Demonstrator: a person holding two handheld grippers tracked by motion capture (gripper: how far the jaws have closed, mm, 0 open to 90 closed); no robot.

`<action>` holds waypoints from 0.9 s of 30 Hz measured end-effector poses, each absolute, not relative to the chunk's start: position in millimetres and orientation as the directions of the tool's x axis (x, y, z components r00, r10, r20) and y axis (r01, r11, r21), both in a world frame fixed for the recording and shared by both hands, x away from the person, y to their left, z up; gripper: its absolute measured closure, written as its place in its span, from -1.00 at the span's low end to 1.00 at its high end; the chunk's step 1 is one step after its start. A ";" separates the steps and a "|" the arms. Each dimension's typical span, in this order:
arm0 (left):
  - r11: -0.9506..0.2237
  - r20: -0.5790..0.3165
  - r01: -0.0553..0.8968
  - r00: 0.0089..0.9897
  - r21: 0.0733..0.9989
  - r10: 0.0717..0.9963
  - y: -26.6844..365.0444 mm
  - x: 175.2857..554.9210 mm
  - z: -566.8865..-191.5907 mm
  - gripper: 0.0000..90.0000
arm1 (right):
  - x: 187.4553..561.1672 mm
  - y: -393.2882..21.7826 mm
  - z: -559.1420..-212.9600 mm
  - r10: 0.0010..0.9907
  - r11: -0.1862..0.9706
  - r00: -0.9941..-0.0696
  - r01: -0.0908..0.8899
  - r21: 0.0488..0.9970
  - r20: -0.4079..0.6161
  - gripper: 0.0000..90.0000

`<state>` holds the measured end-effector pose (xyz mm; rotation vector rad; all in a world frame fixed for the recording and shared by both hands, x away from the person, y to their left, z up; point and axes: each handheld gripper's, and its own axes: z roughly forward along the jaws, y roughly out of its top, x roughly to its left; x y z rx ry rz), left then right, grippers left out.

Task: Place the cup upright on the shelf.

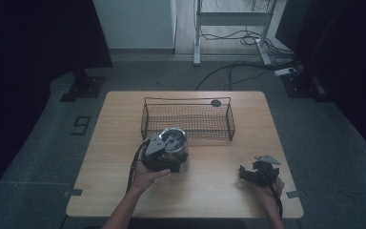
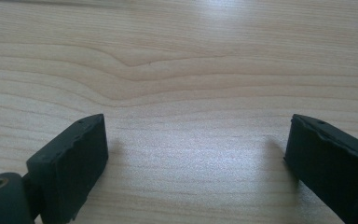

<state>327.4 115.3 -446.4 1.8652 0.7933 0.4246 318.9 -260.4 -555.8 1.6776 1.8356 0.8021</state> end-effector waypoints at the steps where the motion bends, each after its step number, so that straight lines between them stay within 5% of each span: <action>1: -0.262 -0.063 0.331 0.721 0.907 0.690 115.3 327.4 -446.4 -0.92 | 318.9 -260.4 -555.8 0.995 0.056 -0.095 0.686 0.726 0.013 -0.88; 27: -0.232 -0.081 0.347 0.691 0.909 0.719 116.4 337.9 -428.9 -0.92 | 319.8 -260.4 -555.8 0.996 0.050 -0.086 0.686 0.725 0.013 -0.88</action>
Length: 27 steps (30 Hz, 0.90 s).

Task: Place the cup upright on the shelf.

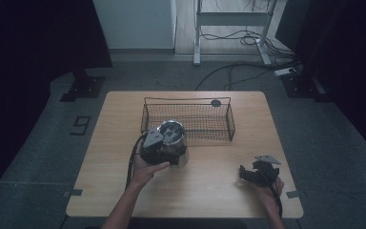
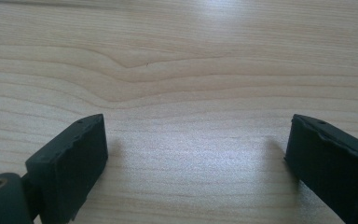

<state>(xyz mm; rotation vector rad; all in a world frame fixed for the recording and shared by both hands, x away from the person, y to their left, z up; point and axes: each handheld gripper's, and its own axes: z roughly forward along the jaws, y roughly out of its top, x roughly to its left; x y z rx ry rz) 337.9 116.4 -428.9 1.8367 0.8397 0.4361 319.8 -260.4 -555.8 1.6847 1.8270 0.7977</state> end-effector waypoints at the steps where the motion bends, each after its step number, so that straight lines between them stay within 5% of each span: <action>1: -0.232 -0.081 0.347 0.691 0.909 0.719 116.4 337.9 -428.9 -0.92 | 319.8 -260.4 -555.8 0.996 0.050 -0.086 0.686 0.725 0.013 -0.88; 27: -0.213 -0.078 0.344 0.667 0.914 0.741 125.9 352.8 -407.0 -0.91 | 320.0 -260.3 -555.8 0.996 0.050 -0.087 0.686 0.725 0.013 -0.88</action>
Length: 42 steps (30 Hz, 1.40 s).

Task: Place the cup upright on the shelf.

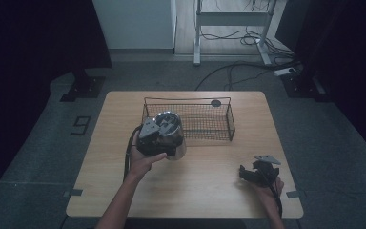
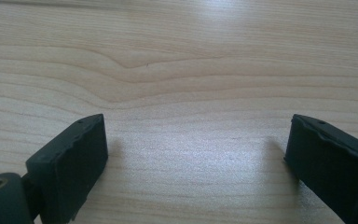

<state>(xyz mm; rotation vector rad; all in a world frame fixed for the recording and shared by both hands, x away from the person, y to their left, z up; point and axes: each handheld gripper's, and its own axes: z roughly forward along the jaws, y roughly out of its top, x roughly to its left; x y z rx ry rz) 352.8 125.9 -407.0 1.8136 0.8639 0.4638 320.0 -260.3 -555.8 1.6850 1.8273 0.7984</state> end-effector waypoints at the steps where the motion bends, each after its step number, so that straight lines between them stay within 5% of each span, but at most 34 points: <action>1: -0.210 -0.080 0.344 0.666 0.915 0.742 125.9 353.4 -405.9 -0.91 | 320.0 -260.4 -555.8 0.996 0.050 -0.087 0.687 0.725 0.013 -0.88; 42: -0.219 -0.057 0.338 0.647 0.915 0.760 127.0 391.7 -390.7 -0.91 | 320.1 -260.3 -555.8 0.996 0.050 -0.086 0.686 0.726 0.013 -0.88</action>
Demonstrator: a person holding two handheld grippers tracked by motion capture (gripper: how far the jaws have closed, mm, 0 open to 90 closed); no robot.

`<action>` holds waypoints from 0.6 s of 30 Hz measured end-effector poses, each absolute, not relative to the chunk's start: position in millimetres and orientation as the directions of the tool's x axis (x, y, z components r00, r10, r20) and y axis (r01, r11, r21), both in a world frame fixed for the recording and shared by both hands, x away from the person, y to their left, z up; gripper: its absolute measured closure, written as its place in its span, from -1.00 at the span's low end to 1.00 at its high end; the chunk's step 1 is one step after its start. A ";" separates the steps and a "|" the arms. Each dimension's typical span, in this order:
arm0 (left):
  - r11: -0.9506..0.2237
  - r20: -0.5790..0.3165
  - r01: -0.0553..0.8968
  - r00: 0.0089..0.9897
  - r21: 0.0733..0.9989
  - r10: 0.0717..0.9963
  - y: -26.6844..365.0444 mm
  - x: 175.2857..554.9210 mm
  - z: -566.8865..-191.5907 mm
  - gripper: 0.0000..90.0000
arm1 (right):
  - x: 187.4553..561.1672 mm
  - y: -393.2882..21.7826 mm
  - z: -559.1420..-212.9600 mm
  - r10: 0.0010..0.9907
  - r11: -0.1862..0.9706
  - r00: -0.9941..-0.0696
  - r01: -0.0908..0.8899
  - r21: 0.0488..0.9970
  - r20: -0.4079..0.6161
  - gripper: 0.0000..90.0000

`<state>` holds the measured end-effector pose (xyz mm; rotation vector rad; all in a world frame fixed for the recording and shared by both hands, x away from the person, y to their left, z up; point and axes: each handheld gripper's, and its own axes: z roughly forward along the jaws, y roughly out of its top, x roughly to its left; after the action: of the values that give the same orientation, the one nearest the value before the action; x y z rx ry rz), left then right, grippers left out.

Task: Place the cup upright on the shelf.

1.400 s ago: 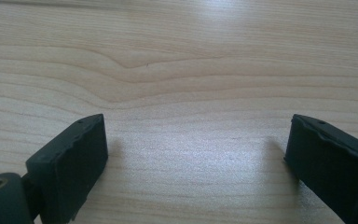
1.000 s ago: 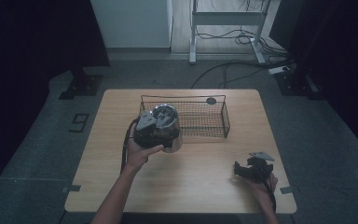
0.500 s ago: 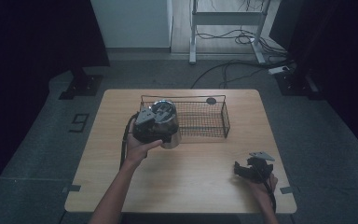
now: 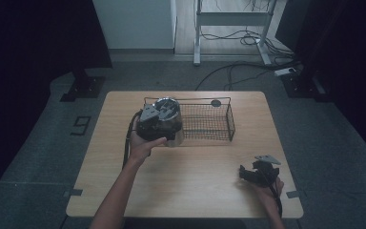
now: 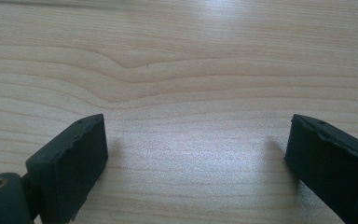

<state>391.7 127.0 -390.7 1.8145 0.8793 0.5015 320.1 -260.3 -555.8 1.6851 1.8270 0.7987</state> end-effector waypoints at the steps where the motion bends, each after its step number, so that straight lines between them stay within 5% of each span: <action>1: -0.219 -0.057 0.338 0.647 0.915 0.760 127.0 391.7 -390.7 -0.91 | 320.1 -260.3 -555.8 0.996 0.050 -0.086 0.686 0.726 0.013 -0.88; 18: -0.220 -0.060 0.356 0.631 0.908 0.774 126.4 415.8 -391.1 -0.91 | 320.0 -260.6 -555.9 0.996 0.053 -0.088 0.686 0.726 0.010 -0.88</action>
<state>415.8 126.4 -391.1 1.8202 0.9081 0.5055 320.0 -260.6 -555.9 1.6812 1.8290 0.7966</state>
